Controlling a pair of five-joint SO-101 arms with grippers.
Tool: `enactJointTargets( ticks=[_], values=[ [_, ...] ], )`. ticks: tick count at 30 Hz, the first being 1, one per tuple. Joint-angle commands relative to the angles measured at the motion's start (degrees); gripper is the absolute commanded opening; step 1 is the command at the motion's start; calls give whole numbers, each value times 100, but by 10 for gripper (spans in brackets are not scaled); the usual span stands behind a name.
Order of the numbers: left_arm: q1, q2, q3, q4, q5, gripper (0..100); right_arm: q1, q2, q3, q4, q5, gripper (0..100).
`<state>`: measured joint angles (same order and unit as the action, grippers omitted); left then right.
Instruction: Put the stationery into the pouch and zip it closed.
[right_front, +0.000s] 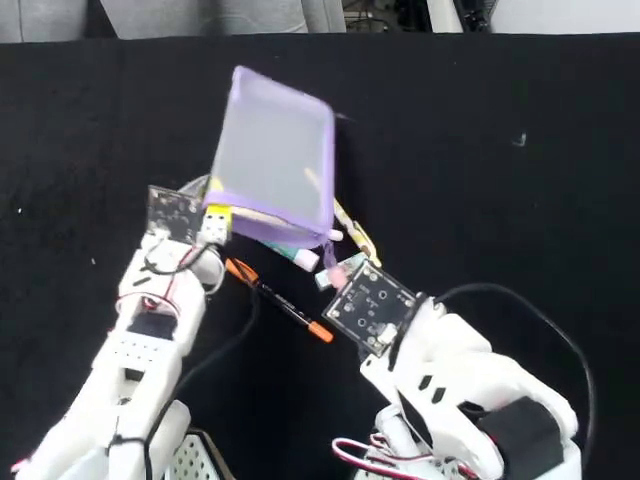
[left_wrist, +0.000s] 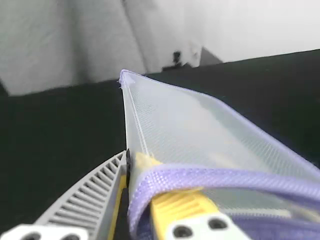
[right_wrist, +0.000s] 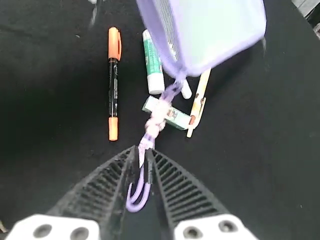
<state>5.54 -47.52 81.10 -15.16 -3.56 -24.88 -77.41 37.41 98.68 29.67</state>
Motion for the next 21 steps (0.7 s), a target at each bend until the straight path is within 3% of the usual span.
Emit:
enactJointTargets(
  ticks=[1,6,11,21],
  values=[
    [-224,-993,-1112,2576,387,28,-62,-13,48,-229,-18,13],
    [-382,-1495,-1868,4053,545,28,-62,-4,48,-237,-44,14],
    [-927,-1486,-2738,5477,563,28,-62,4,48,-255,-44,90],
    [-2334,-1459,-4295,7262,554,29,-62,1305,48,-932,-62,99]
  ],
)
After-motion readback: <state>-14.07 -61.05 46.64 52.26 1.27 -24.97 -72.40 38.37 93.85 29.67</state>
